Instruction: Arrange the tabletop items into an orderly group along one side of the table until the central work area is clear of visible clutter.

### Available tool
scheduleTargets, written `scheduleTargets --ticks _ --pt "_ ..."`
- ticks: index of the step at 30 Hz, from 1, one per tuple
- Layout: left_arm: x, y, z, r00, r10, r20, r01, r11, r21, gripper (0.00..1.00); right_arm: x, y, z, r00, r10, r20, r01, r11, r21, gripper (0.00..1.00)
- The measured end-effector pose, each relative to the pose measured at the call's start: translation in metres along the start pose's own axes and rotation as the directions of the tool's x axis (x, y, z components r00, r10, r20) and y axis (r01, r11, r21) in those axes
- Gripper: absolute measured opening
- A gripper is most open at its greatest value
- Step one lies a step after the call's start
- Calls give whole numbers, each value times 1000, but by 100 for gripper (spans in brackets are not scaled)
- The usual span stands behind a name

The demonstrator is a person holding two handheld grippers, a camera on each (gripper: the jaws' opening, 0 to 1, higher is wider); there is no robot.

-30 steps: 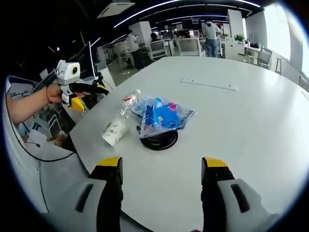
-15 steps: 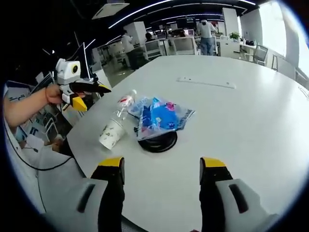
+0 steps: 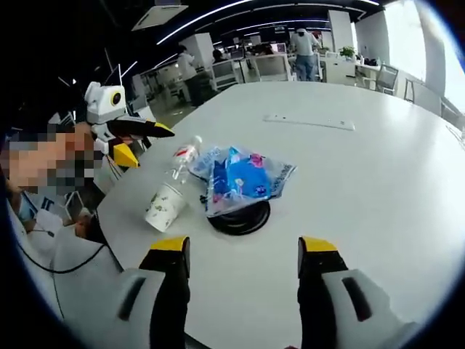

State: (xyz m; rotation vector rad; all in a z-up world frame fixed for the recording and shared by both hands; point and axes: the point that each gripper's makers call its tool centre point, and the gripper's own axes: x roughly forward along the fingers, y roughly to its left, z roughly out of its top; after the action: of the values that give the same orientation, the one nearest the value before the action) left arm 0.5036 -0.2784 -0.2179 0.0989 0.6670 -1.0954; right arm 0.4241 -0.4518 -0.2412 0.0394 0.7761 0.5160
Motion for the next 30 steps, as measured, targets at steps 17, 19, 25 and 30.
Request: scheduleTargets --ticks 17,19,25,30 --pt "26 9 9 998 -55 -21 56 998 28 84 15 0 1 999 -44 9 43 998 54 56" --pt "28 10 9 998 -57 -23 58 998 29 84 16 -1 0 999 -49 8 49 997 59 56" --pt "33 19 11 998 -50 -23 51 998 26 80 24 4 2 999 -50 15 49 995 91 54" --pt "38 22 14 998 -53 -18 54 998 20 78 32 7 2 998 -57 9 56 994 97 53"
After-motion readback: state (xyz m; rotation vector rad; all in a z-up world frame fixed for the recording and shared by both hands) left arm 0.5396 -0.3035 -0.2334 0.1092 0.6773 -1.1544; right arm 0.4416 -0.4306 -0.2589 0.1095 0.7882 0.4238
